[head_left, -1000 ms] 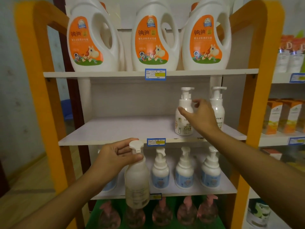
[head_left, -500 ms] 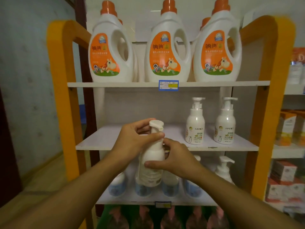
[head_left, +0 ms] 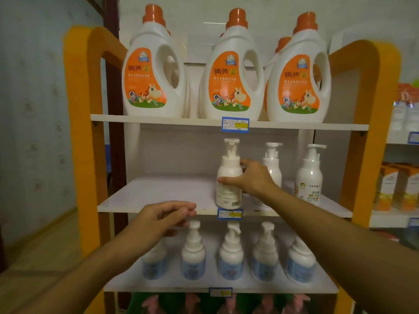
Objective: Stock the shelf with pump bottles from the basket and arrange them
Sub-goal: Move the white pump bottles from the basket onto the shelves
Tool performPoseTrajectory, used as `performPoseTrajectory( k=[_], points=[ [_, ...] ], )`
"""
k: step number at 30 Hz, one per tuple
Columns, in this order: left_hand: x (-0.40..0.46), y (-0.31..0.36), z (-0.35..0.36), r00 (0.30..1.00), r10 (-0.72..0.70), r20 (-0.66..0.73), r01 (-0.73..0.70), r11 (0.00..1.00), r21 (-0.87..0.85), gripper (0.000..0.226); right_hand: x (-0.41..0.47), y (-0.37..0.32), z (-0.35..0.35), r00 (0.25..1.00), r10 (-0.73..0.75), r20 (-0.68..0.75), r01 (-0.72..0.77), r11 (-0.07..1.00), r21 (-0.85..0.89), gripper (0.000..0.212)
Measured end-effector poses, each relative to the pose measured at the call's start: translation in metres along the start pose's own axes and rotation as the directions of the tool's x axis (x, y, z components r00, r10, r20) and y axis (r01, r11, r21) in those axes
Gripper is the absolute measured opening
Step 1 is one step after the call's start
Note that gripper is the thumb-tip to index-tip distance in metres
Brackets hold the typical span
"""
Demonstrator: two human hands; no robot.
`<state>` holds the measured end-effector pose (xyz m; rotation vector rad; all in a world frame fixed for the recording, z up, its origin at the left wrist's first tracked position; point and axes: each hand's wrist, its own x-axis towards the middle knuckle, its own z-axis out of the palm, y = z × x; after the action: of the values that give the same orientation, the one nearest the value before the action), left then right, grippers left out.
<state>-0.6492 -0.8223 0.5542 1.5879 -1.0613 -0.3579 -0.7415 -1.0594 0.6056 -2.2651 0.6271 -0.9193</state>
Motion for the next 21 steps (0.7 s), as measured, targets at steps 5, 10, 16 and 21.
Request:
performPoseTrajectory(
  k=[5,10,16,21],
  points=[
    [-0.003,-0.017,-0.002,0.997,-0.011,0.077,0.006,0.998,0.065,0.023,0.013,0.007,0.012,0.996,0.076,-0.038,-0.077,0.996,-0.039,0.068],
    [-0.005,-0.029,-0.002,0.993,-0.015,0.113,0.006,0.997,0.081,0.029,0.02,0.006,0.026,0.984,0.172,-0.047,-0.174,0.984,-0.037,0.1],
    [-0.005,-0.033,-0.006,0.995,0.001,0.1,-0.004,1.0,0.031,0.034,0.019,-0.001,0.017,0.992,0.106,0.067,-0.114,0.986,0.122,0.033],
    [-0.003,-0.034,0.005,0.994,-0.006,0.106,0.003,1.0,0.026,0.028,0.02,0.003,0.013,0.99,0.13,-0.047,-0.127,0.991,0.051,0.05]
  ],
)
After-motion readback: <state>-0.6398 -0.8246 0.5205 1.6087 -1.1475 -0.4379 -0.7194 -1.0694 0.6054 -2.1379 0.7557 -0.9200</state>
